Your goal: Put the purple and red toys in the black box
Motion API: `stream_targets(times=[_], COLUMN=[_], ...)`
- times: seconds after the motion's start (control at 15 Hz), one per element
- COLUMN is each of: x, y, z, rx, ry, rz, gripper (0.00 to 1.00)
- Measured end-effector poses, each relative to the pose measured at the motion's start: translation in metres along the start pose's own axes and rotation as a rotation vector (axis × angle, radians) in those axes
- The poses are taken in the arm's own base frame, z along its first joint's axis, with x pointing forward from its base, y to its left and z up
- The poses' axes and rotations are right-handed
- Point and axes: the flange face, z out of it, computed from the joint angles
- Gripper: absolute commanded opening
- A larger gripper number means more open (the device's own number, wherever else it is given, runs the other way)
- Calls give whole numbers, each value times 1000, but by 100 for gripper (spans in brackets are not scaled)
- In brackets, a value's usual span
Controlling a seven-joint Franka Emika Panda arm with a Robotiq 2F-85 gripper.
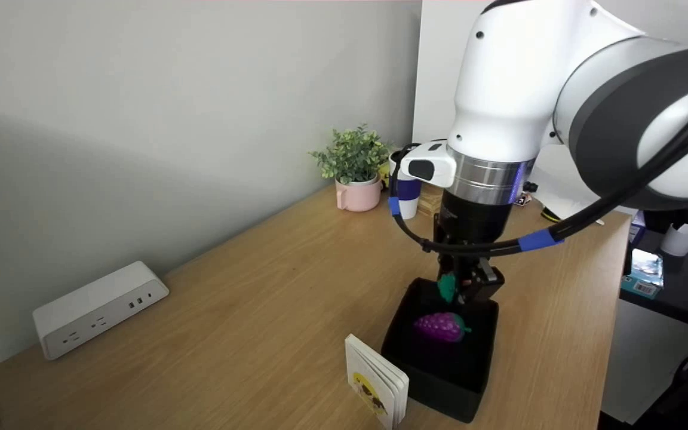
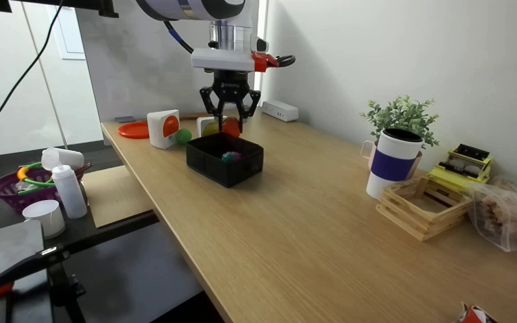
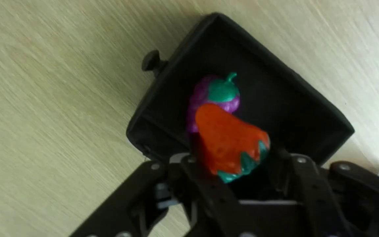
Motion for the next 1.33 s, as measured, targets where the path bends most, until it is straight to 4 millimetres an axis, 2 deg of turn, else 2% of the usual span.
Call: stream_targets(times=[0.2,0.47,1.0,1.33], x=[13,20,4,1], y=[-4,-3,19,26], z=[5,22,83,99], rx=[40,108,266,298], ry=[59,104,133,137], rz=[10,29,89,109], gripper=[22,22,22,22])
